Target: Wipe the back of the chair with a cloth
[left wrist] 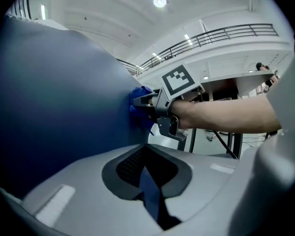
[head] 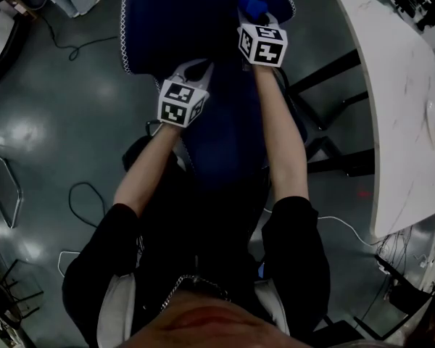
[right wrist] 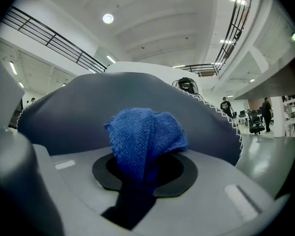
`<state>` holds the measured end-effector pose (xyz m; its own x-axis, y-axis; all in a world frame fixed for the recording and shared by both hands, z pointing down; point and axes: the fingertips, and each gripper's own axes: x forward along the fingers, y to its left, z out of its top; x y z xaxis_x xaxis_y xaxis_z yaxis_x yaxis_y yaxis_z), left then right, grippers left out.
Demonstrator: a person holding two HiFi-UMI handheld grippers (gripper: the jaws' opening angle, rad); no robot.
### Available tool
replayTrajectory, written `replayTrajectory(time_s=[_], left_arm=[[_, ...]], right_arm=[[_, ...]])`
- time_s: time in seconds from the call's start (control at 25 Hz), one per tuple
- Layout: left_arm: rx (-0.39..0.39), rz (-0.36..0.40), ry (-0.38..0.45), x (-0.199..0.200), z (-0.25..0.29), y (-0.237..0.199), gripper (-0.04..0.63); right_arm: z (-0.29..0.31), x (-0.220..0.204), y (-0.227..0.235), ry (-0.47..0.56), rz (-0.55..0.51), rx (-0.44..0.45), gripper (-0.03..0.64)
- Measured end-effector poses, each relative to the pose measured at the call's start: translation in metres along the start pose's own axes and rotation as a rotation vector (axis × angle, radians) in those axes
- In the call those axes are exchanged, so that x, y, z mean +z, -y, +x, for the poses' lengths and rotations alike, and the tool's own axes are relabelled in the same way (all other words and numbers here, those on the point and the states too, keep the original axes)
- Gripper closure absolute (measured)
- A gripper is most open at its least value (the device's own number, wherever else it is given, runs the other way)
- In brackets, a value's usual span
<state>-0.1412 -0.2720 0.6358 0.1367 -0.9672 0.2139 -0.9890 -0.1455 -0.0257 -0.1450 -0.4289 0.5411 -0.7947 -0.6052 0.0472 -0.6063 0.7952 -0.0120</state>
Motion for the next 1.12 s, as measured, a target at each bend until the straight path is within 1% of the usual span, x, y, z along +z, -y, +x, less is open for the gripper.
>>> replayTrajectory(time_s=[0.32,0.56,0.72,0.88,1.08,1.12], left_arm=[[-0.014,0.007,0.005,0.002,0.003,0.005,0.584],[-0.02,0.01,0.011,0.005,0.007,0.007,0.584],[-0.018,0.01,0.01,0.005,0.005,0.007,0.584],[-0.013,0.012,0.006,0.004,0.004,0.006,0.584],[-0.004,0.0,0.004,0.002,0.002,0.003,0.584],[-0.003,0.0,0.005,0.003,0.002,0.003,0.584]], right_arm=[[-0.002,-0.025,-0.001,-0.03,0.014,0.002,0.508],[-0.005,-0.057,0.002,-0.087,0.026,0.005,0.508],[-0.005,-0.083,0.004,-0.154,0.047,0.008,0.508],[-0.004,-0.107,0.005,-0.242,0.075,0.029,0.506],[-0.009,-0.133,0.007,-0.358,0.085,0.046,0.505],[-0.012,-0.135,0.008,-0.367,0.085,0.047,0.505]])
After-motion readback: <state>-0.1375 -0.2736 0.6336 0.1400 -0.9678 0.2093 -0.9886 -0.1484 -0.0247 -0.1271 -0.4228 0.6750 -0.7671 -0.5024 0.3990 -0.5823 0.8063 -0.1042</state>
